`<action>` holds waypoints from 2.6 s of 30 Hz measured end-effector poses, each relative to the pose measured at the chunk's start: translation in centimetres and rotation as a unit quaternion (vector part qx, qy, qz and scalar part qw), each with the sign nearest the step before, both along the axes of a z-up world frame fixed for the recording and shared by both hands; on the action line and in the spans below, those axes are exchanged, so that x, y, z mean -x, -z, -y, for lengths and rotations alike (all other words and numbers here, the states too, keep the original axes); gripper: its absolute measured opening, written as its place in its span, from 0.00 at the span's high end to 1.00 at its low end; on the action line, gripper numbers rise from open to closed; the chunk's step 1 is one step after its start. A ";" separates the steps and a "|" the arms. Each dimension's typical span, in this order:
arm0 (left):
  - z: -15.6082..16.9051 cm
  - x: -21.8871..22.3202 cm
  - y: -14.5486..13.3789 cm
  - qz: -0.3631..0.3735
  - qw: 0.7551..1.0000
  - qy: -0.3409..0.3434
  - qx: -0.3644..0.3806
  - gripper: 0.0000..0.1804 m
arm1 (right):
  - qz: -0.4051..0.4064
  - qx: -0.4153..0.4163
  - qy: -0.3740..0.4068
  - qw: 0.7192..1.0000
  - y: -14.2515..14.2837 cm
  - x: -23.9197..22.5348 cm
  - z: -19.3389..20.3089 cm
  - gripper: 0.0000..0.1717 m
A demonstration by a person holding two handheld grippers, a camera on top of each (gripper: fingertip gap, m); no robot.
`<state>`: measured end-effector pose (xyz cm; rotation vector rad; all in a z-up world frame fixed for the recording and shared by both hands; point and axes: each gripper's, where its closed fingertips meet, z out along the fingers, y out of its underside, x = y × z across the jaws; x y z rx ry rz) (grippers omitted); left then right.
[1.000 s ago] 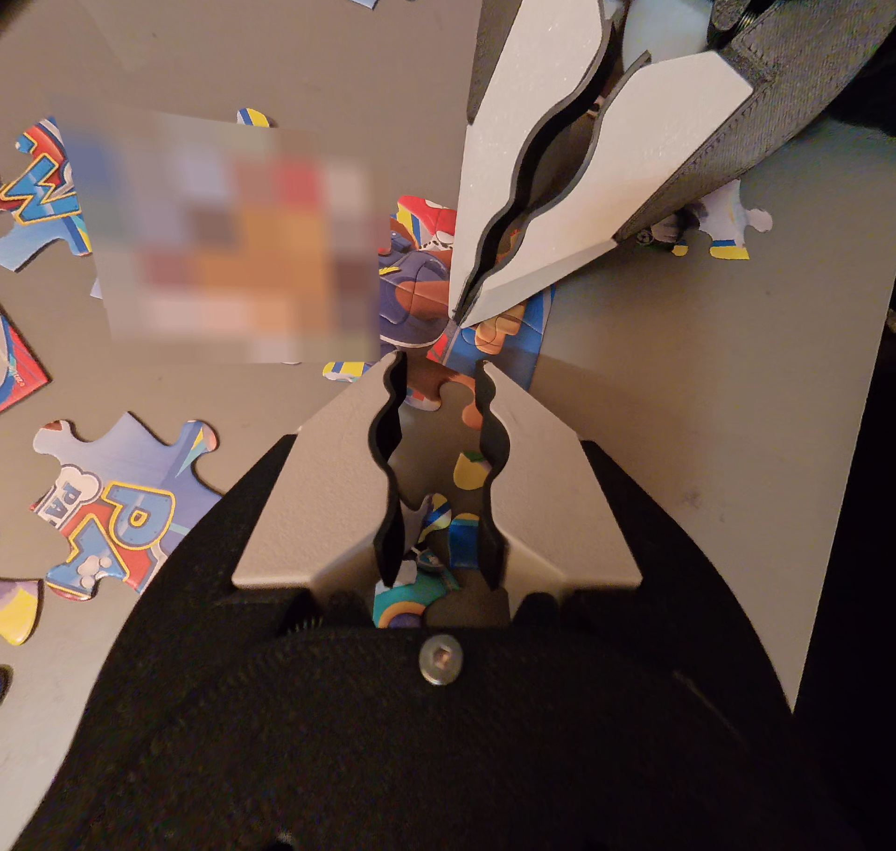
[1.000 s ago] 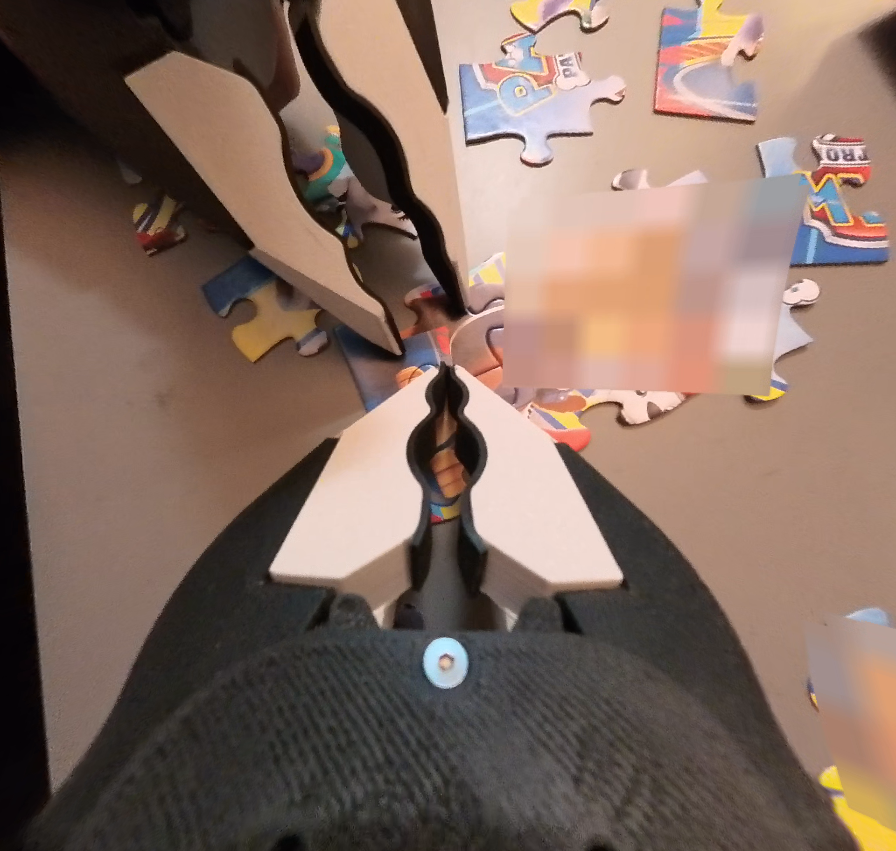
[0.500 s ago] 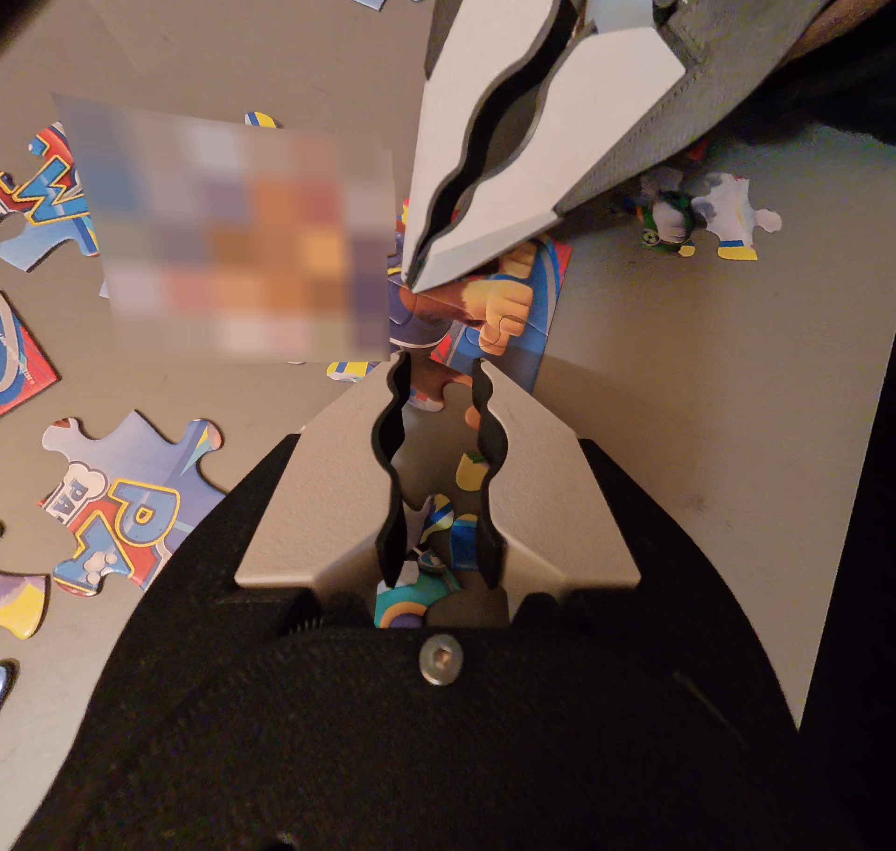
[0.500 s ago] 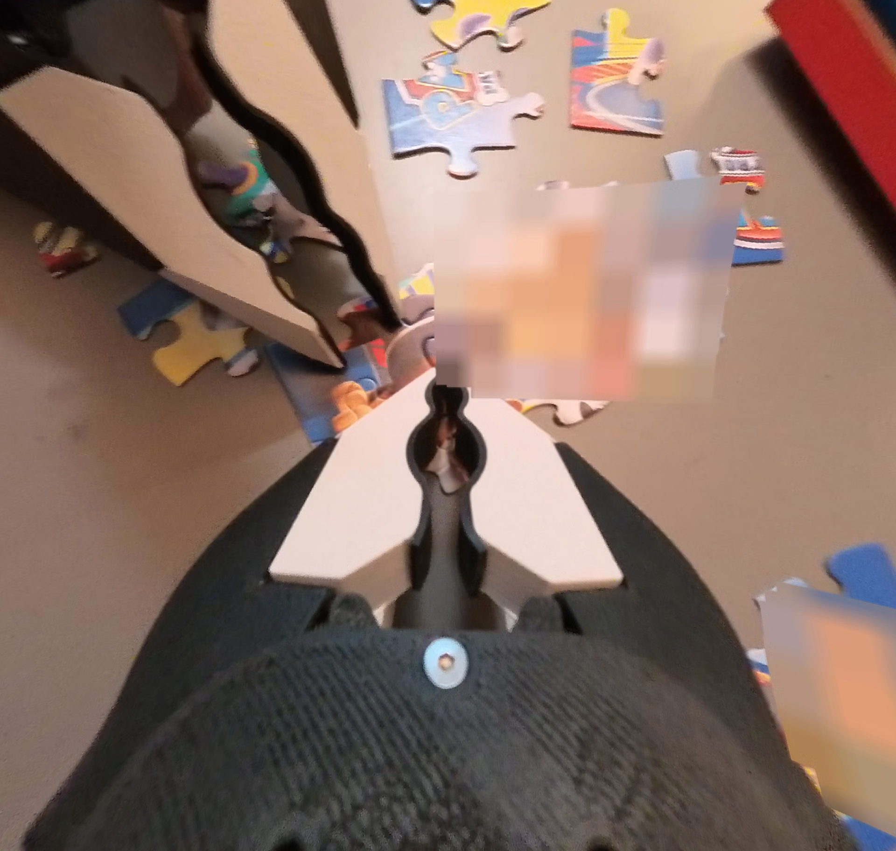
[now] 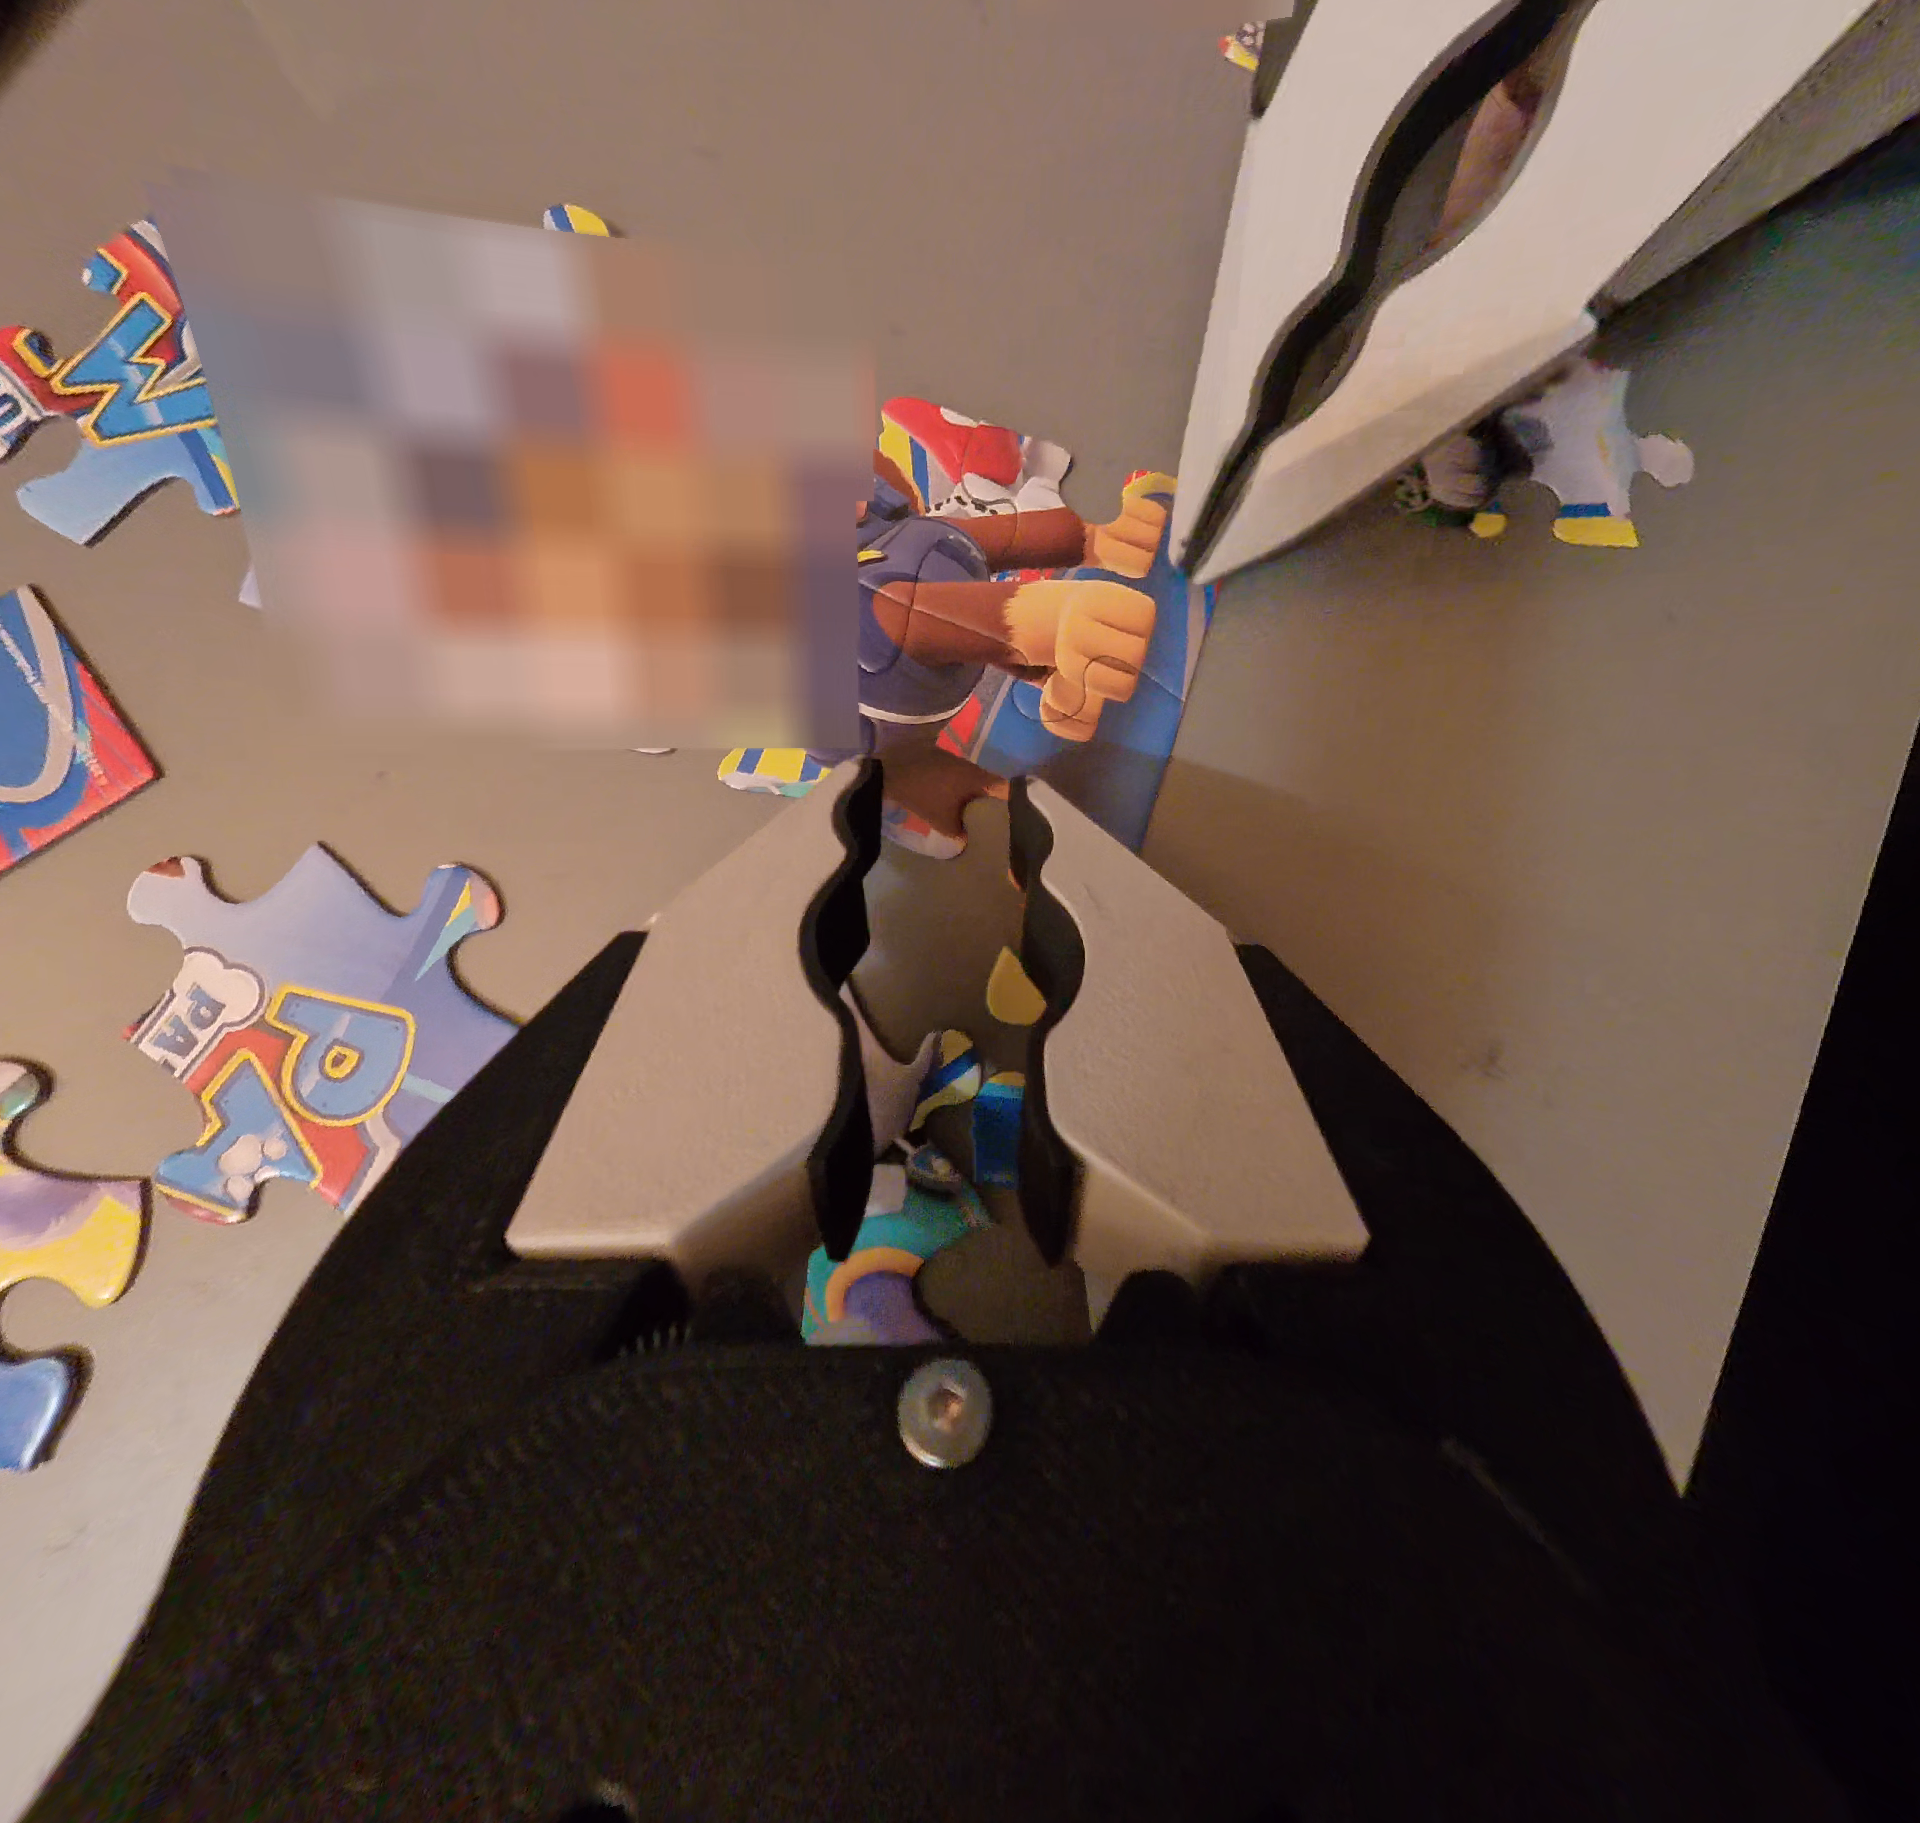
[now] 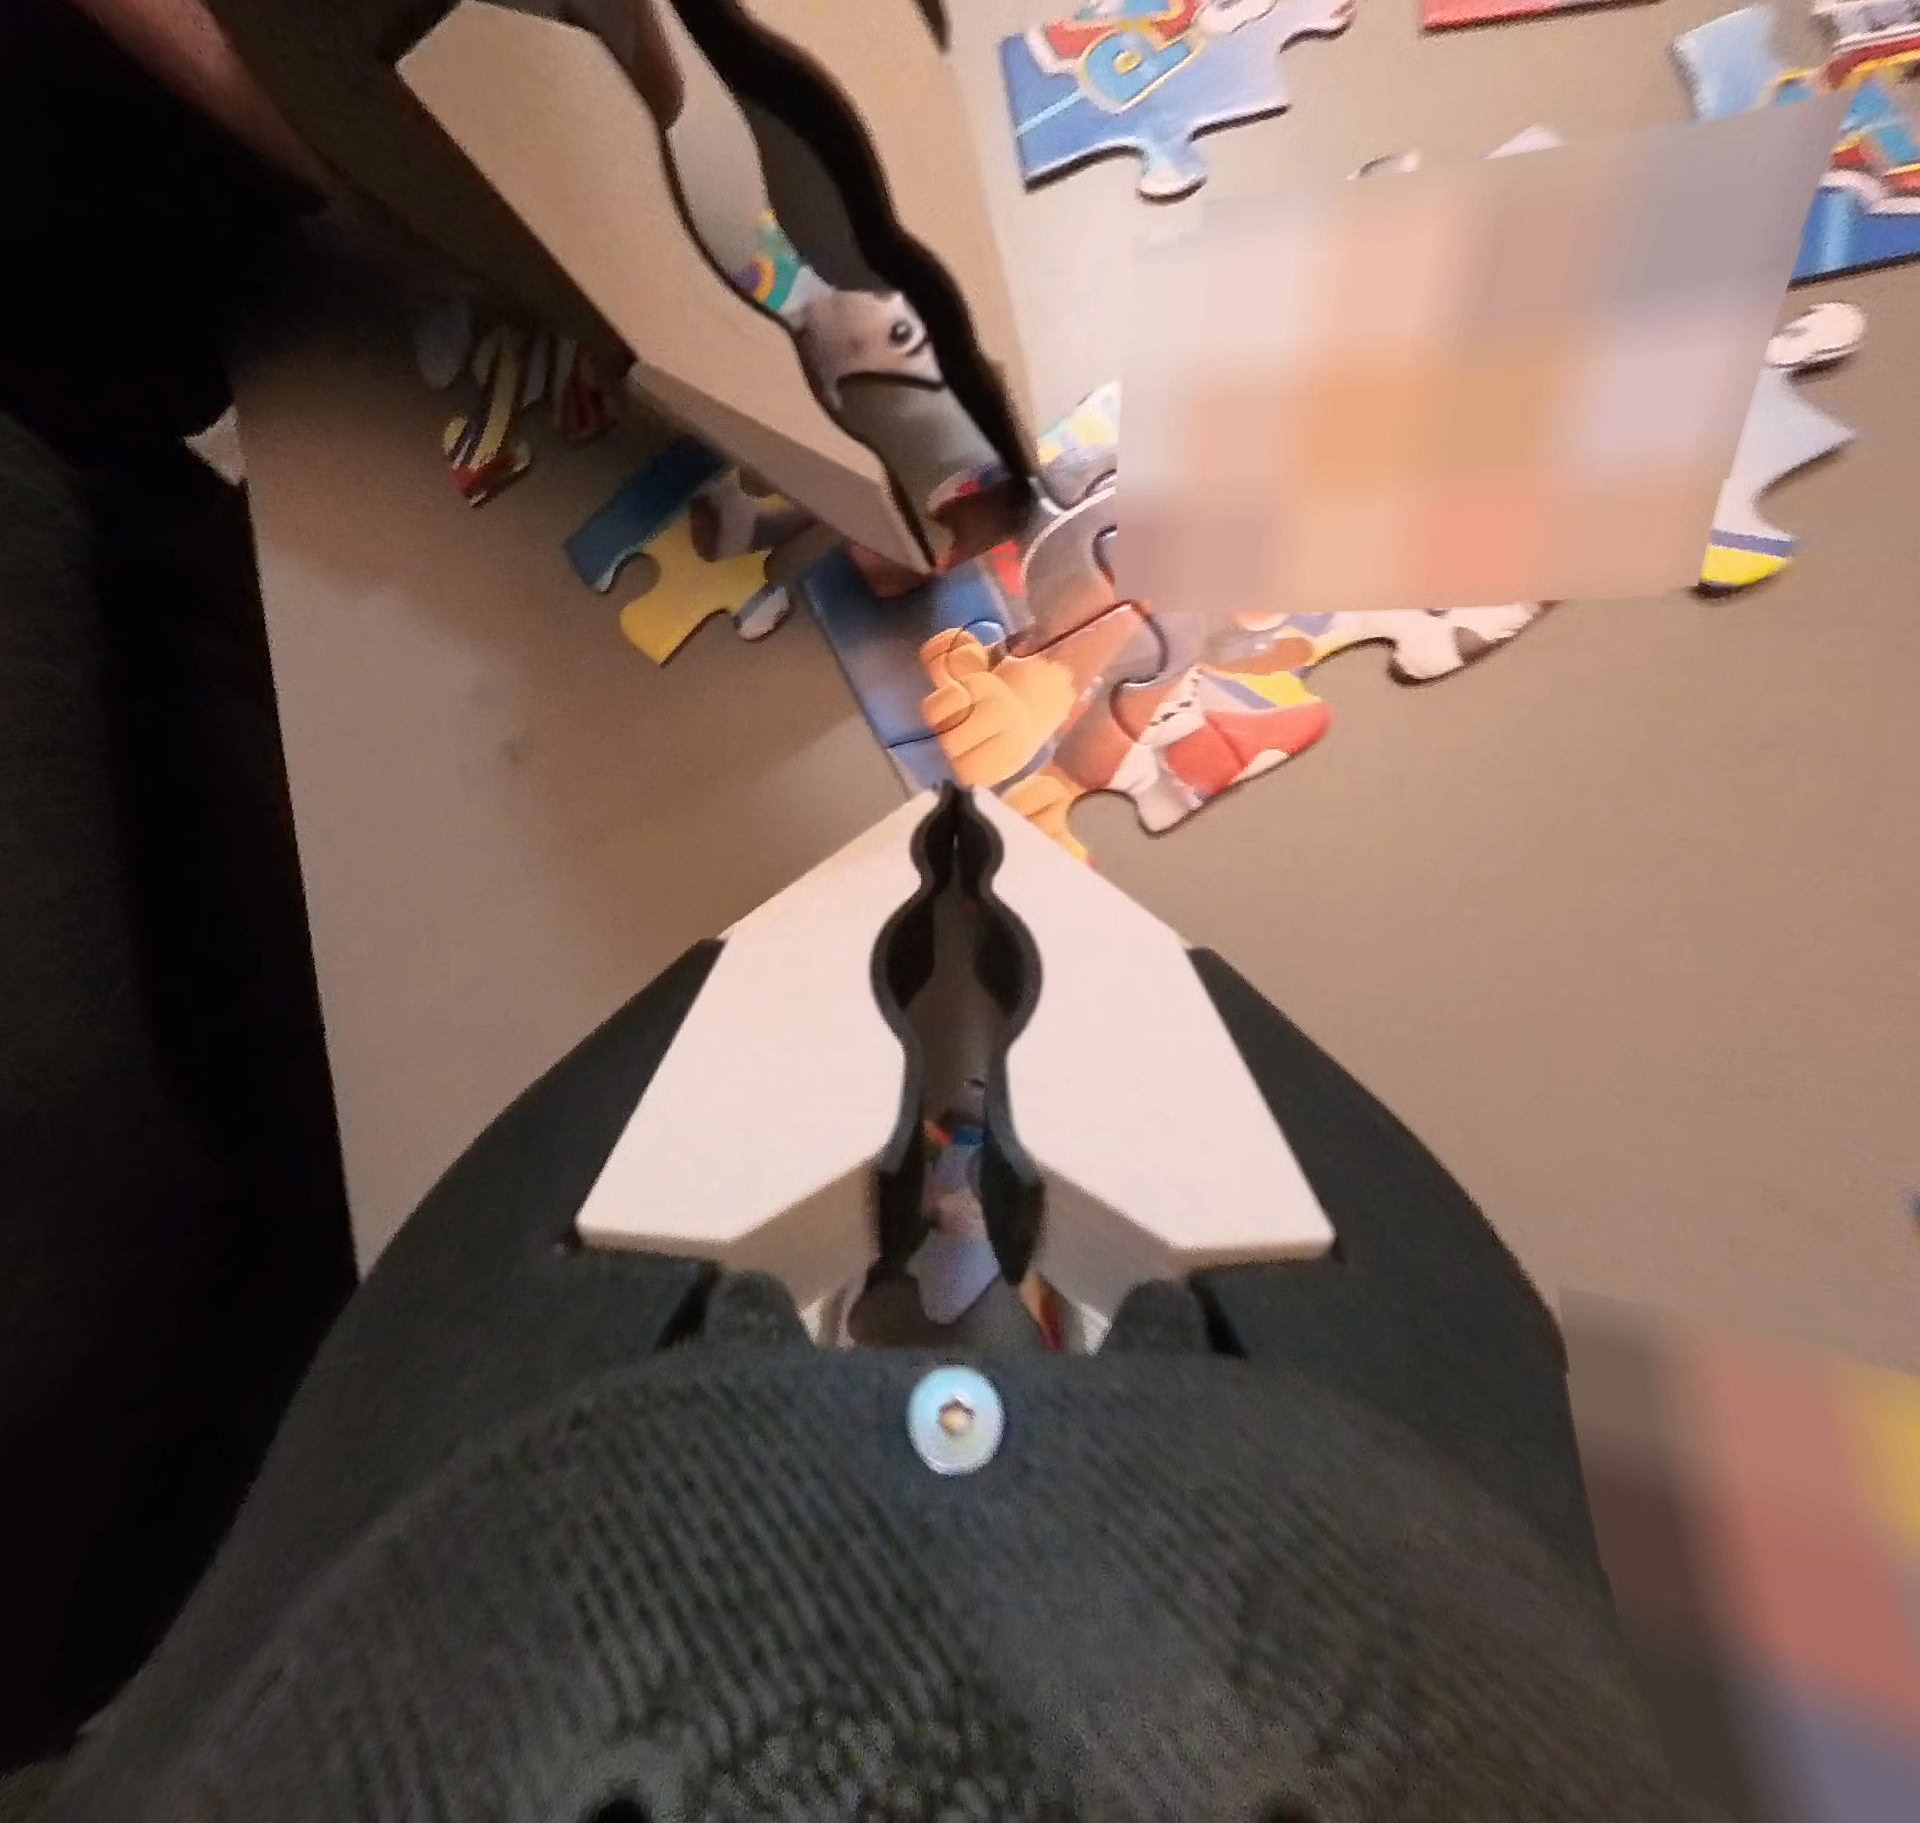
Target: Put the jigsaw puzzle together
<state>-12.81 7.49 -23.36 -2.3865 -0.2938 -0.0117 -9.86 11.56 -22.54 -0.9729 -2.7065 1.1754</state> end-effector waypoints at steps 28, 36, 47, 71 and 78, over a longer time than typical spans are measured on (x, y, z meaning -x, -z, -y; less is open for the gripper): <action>0.7 0.1 0.3 0.000 1.000 -0.002 0.008 0.83 | -0.081 -0.044 0.033 0.995 0.8 3.7 -1.6 1.00; 0.7 0.2 0.3 -0.001 1.000 0.001 0.012 0.84 | -0.100 -0.083 0.020 0.991 0.5 3.7 -1.6 1.00; 0.7 0.4 -0.3 0.009 1.000 0.006 -0.010 0.80 | -0.111 -0.047 0.016 0.993 0.6 3.9 -1.8 0.97; 0.1 0.8 0.0 0.023 1.000 0.005 -0.013 0.77 | -0.054 -0.021 0.009 0.998 0.6 2.9 -2.1 0.81; -0.1 0.9 0.0 0.023 1.000 0.006 -0.012 0.77 | -0.086 -0.012 0.031 0.996 -0.6 3.7 -3.1 0.82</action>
